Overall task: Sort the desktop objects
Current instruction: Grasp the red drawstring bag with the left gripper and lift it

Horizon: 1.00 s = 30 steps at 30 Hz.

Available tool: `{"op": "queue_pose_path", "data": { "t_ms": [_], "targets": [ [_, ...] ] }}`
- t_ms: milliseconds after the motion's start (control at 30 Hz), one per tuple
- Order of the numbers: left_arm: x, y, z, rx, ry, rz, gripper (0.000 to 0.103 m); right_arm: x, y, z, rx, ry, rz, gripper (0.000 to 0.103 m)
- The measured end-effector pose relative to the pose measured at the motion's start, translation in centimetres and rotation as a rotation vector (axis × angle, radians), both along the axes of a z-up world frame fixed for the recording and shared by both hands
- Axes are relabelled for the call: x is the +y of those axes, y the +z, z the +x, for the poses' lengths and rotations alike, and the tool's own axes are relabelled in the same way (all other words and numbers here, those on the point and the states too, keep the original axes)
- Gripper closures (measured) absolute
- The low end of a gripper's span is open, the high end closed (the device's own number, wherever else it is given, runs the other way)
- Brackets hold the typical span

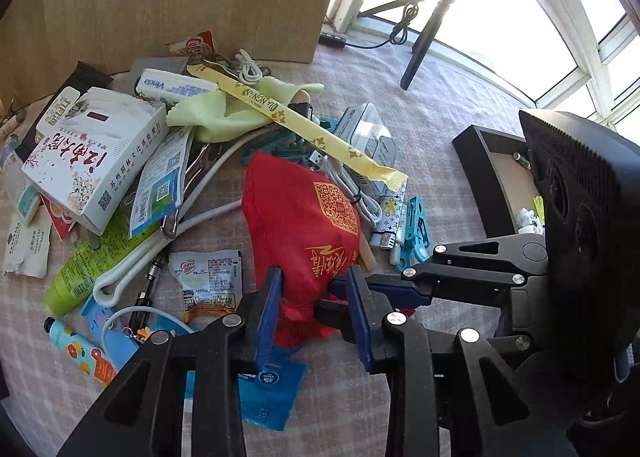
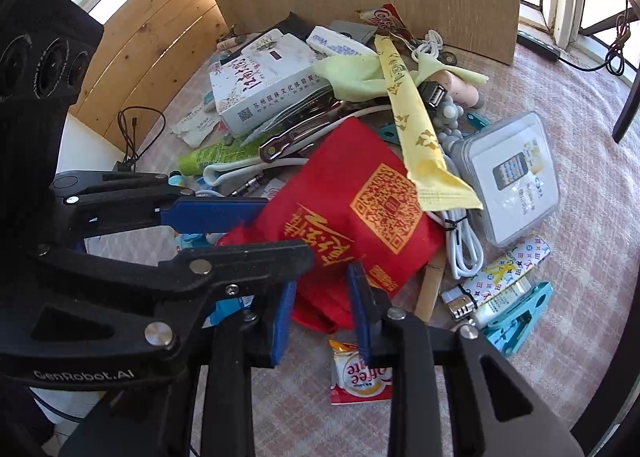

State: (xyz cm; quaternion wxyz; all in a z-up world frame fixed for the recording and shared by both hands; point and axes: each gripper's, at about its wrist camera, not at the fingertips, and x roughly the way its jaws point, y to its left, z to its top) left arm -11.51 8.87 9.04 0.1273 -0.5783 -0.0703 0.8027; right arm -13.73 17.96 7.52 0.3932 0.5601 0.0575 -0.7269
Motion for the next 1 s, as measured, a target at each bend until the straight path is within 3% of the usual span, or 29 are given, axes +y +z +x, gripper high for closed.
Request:
{"op": "queue_pose_path", "data": {
  "t_ms": [100, 233, 300, 433, 633, 800, 933, 1000],
  "targets": [
    [-0.1, -1.1, -0.4, -0.029, 0.018, -0.015, 0.073, 0.1, -0.4, 0.1, 0.011, -0.017, 0.050, 0.088],
    [-1.0, -2.6, -0.8, -0.057, 0.033, -0.060, 0.073, 3.3, -1.8, -1.0, 0.007, -0.140, 0.087, 0.080],
    [-1.7, -2.8, -1.0, -0.059, 0.052, -0.035, 0.068, 4.7, -2.6, -2.0, -0.054, -0.188, 0.052, 0.080],
    [-2.1, -2.4, -1.0, -0.030, 0.046, -0.027, 0.069, 5.9, -3.0, -3.8, -0.137, -0.267, -0.034, 0.080],
    [-0.5, -3.4, -1.4, -0.043, -0.022, -0.065, 0.056, 4.2, -3.8, -5.5, -0.197, -0.284, -0.038, 0.077],
    [0.1, -3.5, -1.4, -0.029, -0.038, -0.038, 0.056, 3.2, -4.2, -5.7, -0.213, -0.286, -0.035, 0.074],
    [0.0, -3.6, -1.3, -0.026, -0.037, -0.086, 0.056, 3.7, -4.4, -5.8, -0.235, -0.300, -0.014, 0.073],
    [-0.7, -4.1, -1.4, -0.046, -0.016, -0.064, 0.051, 4.1, -4.6, -6.0, -0.274, -0.304, -0.021, 0.064]
  ]
}}
